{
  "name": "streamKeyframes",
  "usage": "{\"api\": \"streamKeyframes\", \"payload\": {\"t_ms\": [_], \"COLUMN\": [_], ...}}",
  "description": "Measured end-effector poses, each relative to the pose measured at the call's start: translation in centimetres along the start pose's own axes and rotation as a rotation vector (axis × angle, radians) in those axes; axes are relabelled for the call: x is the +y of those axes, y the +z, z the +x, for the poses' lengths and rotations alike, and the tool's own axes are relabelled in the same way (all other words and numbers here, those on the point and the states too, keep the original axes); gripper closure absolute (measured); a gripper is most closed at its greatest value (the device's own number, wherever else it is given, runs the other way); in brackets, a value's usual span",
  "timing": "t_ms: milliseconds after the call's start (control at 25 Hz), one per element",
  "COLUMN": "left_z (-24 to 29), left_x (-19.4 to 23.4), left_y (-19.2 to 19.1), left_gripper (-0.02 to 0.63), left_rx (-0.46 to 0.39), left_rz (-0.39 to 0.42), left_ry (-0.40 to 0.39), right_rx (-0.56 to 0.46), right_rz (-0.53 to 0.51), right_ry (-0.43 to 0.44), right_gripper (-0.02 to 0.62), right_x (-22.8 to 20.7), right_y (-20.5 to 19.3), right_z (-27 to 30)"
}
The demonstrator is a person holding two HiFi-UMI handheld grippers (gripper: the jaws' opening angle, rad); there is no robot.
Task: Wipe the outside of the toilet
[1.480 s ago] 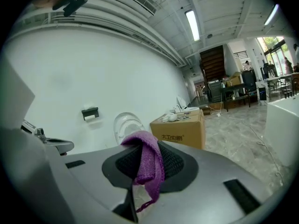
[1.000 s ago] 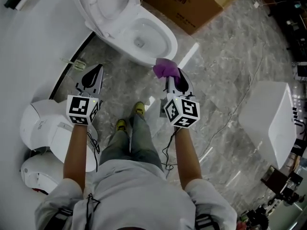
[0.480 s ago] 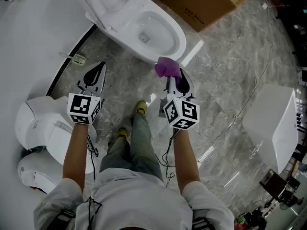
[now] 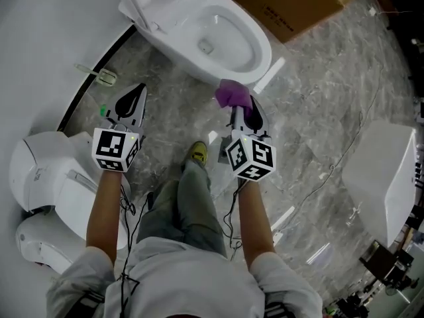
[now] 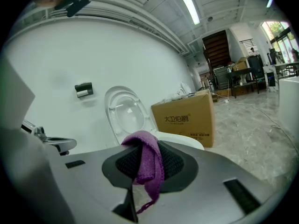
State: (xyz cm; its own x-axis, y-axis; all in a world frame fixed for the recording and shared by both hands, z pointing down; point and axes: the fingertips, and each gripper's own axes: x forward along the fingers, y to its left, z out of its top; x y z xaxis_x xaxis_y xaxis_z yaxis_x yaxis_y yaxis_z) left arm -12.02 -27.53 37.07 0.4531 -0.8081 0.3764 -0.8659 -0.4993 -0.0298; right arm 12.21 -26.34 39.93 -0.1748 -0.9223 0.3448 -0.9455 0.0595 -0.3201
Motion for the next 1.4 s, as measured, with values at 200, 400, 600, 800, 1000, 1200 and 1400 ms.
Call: {"api": "streamKeyframes", "payload": {"t_ms": [200, 400, 600, 800, 1000, 1200, 1400], "left_z": [1.5, 3.0, 4.6, 5.8, 6.9, 8.2, 9.4], "left_x": [0.4, 1.2, 2.0, 1.9, 1.2, 1.2, 1.8], "left_y": [-3.7, -7.8, -11.7, -15.1, -18.4, -21.2, -23.9], "left_gripper": [0.592, 0.592, 0.592, 0.592, 0.592, 0.592, 0.592], "left_rx": [-0.022, -0.045, -0.068, -0.097, -0.118, -0.144, -0.156], "left_rz": [0.007, 0.010, 0.009, 0.018, 0.030, 0.045, 0.072], "left_ry": [0.017, 0.038, 0.061, 0.065, 0.055, 0.052, 0.054], "right_rx": [-0.004, -0.009, -0.015, -0.030, -0.043, -0.056, -0.073], "right_rz": [-0.021, -0.036, -0.059, -0.080, -0.095, -0.085, -0.087], "right_ry": [0.064, 0.111, 0.168, 0.203, 0.223, 0.221, 0.222], "right_gripper": [0.508, 0.508, 0.506, 0.508, 0.508, 0.508, 0.511], "right_x": [0.1, 0.5, 1.0, 1.2, 0.8, 0.1, 0.2], "right_y": [-3.7, -7.5, -11.0, -14.4, -17.3, -19.9, -22.0], "right_z": [2.4, 5.1, 7.5, 9.0, 10.1, 11.4, 13.3]}}
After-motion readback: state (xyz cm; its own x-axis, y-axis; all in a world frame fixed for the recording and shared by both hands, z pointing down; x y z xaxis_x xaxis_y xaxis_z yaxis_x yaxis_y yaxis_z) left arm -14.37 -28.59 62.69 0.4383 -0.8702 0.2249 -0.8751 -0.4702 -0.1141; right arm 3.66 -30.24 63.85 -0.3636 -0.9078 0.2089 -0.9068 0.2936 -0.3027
